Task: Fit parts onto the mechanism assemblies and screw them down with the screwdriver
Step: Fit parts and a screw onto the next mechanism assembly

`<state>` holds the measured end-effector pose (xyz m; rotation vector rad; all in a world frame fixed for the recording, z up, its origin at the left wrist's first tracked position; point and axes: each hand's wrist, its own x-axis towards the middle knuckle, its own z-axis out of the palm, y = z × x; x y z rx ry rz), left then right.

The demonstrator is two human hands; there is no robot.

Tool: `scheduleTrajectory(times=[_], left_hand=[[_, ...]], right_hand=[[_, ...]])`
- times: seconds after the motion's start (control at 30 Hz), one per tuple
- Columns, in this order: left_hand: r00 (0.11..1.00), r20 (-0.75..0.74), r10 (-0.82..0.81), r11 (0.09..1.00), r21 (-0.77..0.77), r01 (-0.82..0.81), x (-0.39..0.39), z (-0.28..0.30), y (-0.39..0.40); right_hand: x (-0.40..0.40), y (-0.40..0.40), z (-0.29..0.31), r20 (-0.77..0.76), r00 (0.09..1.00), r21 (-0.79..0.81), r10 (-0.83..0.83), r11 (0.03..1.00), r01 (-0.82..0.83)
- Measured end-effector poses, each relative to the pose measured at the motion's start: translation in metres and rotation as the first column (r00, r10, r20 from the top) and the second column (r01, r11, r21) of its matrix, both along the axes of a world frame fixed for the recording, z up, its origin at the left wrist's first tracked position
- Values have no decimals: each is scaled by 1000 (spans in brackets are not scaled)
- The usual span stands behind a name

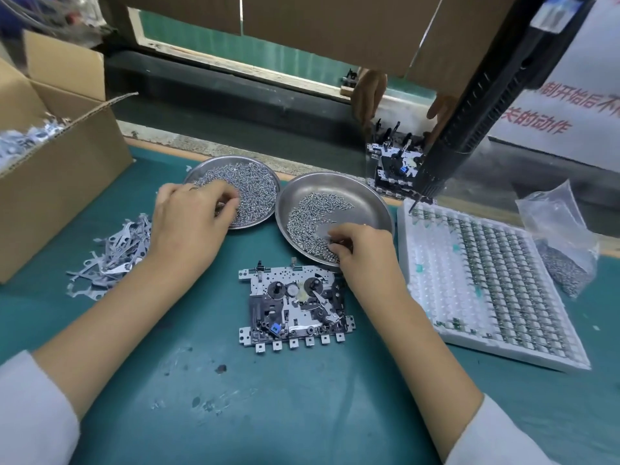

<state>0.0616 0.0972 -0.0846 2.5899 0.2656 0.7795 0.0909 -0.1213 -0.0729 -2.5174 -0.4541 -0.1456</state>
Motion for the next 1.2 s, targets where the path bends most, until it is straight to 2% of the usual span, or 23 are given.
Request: scheduleTrajectory(times=[0.13,0.27,0.37,0.5,0.57,0.7,0.83,0.93,1.03,1.2], left_hand=[[998,42,-48,999,-18,49,-8,-2,2],[989,83,-124,989,-70,129,-15,-3,1],[993,85,-86,992,-84,93,-16,-5,-3],[994,84,-73,989,-119,82,-16,-4,-7],[984,131,-121,964,-221,148,-20,2,-13],[960,193,-204,855,-443,271,-37,14,-39],[945,200,-257,796,-511,325,-55,15,-64],[938,217,-270,790,-508,345,-62,12,-73],[937,232,-261,779,-523,346,-65,10,-79],[930,250,-270,774,-517,364,-67,6,-83]], right_hand=[[1,-2,0,13,1000,30,12,999,-12],[-1,-4,-2,9,999,151,-46,988,44],[-1,-6,-1,23,997,237,-77,969,69],[-3,-7,-2,57,996,270,-69,962,51],[-4,-7,-3,75,995,297,-72,954,46],[-5,-10,-4,81,995,329,-56,944,26],[-7,-13,-3,60,997,390,-53,920,26],[-11,-15,2,-34,999,568,-26,822,41],[-19,-17,9,-124,989,736,81,676,37],[-35,-22,7,-239,932,881,272,465,90]])
